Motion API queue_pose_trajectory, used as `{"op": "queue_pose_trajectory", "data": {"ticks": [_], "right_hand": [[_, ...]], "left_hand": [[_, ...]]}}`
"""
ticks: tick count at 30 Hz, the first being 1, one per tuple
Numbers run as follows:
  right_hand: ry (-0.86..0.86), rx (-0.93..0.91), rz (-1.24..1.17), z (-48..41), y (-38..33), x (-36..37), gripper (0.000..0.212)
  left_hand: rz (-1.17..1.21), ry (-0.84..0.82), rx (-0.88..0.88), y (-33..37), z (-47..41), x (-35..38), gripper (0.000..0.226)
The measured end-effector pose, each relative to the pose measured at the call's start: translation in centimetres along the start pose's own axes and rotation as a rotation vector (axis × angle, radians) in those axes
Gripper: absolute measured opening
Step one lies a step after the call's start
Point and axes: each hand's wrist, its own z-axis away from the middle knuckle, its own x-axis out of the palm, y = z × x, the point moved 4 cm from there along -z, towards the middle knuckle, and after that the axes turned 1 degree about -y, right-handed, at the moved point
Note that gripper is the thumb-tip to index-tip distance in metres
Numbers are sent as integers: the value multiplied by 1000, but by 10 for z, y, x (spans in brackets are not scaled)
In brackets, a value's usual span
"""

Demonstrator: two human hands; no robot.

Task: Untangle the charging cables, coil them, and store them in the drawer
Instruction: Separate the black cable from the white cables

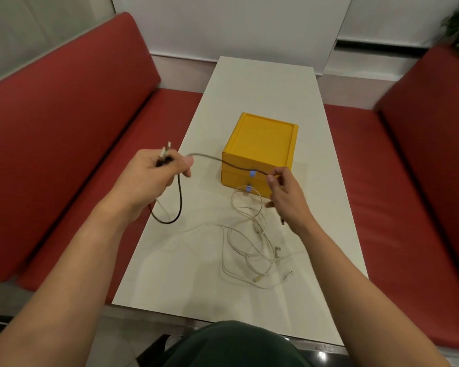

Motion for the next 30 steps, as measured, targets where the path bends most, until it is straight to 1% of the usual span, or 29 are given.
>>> {"op": "queue_pose_trajectory", "data": {"ticks": [2, 3, 5, 6, 7, 9, 12, 13, 15, 17, 19, 21, 24, 28, 30], "right_hand": [[-78, 31, 218, -4, 16, -12, 14], [-137, 40, 339, -5, 24, -15, 14], [-251, 55, 559, -3, 42, -16, 14], [-292, 69, 628, 0, 49, -14, 15], [-315, 92, 669, 3, 57, -12, 16], [-314, 141, 721, 9, 69, -9, 20], [-254, 195, 837, 15, 88, -19, 27], [-216, 217, 864, 17, 94, -27, 28], [-114, 254, 882, 20, 103, -45, 28], [-13, 243, 896, 22, 102, -58, 29], [24, 163, 905, 18, 92, -54, 32], [-42, 97, 905, 10, 80, -37, 34], [-182, 103, 889, -3, 71, -10, 40], [-203, 112, 839, -18, 68, 1, 51], [-196, 130, 848, -26, 70, -3, 53]], "left_hand": [[-216, -67, -82, -11, 2, 1, 33], [-287, -117, -132, -17, 4, 3, 32], [-345, -206, -219, -28, 8, 8, 32], [-351, -214, -239, -33, 10, 10, 33], [-349, -181, -246, -35, 10, 11, 34], [-320, -10, -216, -37, 6, 9, 35], [-115, 260, -155, -39, -1, -3, 38], [-25, 316, -146, -39, -4, -8, 41], [133, 375, -138, -38, -6, -16, 43], [176, 366, -130, -39, -5, -19, 41], [167, 318, -127, -40, -5, -14, 41], [162, 264, -138, -42, -4, -3, 41], [146, 181, -152, -43, -3, 15, 39], [173, 103, -200, -45, -1, 37, 20], [218, 71, -241, -45, -2, 44, 17]]}}
